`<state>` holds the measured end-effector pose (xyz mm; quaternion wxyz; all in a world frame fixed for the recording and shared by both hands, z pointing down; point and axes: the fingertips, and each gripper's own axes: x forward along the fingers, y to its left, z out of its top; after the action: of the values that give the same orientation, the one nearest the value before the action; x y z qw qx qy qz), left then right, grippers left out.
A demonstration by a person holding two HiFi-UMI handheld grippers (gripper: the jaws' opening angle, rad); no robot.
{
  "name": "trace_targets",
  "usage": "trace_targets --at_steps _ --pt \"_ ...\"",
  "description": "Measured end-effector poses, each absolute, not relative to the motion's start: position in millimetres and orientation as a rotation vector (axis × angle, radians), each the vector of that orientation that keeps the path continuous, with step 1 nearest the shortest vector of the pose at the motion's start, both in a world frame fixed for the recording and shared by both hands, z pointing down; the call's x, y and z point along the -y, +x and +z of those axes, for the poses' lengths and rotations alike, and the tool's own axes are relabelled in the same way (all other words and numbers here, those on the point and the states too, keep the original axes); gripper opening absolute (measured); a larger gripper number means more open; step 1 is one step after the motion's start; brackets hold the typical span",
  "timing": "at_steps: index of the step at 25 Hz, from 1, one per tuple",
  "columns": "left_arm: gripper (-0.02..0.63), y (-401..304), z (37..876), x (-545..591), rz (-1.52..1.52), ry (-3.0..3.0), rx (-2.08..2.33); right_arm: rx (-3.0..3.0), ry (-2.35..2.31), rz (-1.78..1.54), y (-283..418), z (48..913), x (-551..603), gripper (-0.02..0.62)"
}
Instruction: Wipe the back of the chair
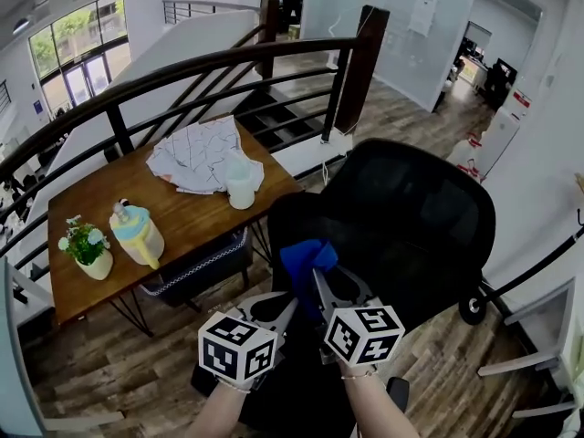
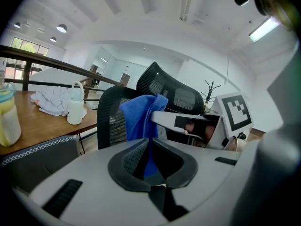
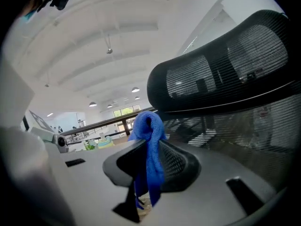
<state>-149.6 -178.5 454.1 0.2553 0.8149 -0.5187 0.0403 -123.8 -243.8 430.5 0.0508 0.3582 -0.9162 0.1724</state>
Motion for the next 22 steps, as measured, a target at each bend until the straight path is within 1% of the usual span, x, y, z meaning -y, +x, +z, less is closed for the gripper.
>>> trace_targets --at_steps 7,12,22 --pt "0.034 -165.3 460.9 180.8 0.114 2.177 1.444 2.826 1.094 0.533 -161.5 427.3 268.2 0.084" --pt "0.034 -171.1 465.5 188.5 0.130 2.144 1.483 2.792 1.183 0.577 -166.5 431.1 290.8 0.084" --pt "0.034 -148.4 471.9 202.5 0.136 2.146 1.446 2.665 1.303 0.610 -110.8 459.3 311.3 0.084"
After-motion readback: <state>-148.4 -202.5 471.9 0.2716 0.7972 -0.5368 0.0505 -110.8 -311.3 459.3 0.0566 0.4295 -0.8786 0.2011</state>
